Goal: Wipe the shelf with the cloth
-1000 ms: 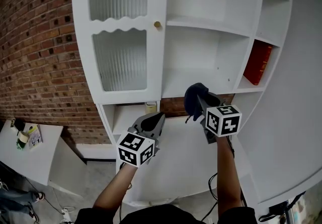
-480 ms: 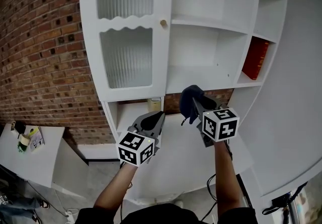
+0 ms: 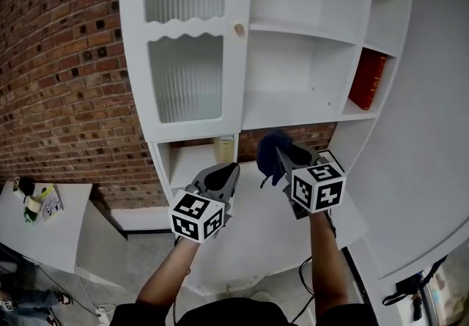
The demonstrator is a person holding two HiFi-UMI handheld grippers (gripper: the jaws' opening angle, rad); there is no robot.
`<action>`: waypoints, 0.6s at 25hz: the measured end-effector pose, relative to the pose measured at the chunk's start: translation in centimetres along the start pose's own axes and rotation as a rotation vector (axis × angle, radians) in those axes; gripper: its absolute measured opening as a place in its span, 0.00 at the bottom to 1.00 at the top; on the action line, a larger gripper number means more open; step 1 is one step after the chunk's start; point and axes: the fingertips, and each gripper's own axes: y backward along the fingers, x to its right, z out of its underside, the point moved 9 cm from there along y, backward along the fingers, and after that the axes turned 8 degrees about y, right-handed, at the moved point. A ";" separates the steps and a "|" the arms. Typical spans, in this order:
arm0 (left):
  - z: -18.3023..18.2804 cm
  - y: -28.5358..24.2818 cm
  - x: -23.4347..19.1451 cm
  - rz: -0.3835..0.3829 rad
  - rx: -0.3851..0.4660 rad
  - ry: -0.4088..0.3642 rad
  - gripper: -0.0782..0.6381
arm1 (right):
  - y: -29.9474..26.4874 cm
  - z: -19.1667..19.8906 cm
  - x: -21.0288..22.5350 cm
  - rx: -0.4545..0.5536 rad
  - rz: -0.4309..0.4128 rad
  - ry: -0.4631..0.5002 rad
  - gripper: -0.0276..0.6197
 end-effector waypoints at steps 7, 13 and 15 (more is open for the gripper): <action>0.3 0.1 1.1 0.003 0.004 -0.006 0.13 | 1.7 0.1 -0.2 0.015 -0.022 0.010 0.14; -0.1 -0.6 3.0 0.004 0.015 -0.018 0.13 | 3.3 0.1 0.0 0.032 -0.037 0.023 0.14; -0.3 -0.9 3.7 0.002 0.018 -0.016 0.13 | 3.8 0.3 0.4 0.032 -0.043 0.018 0.14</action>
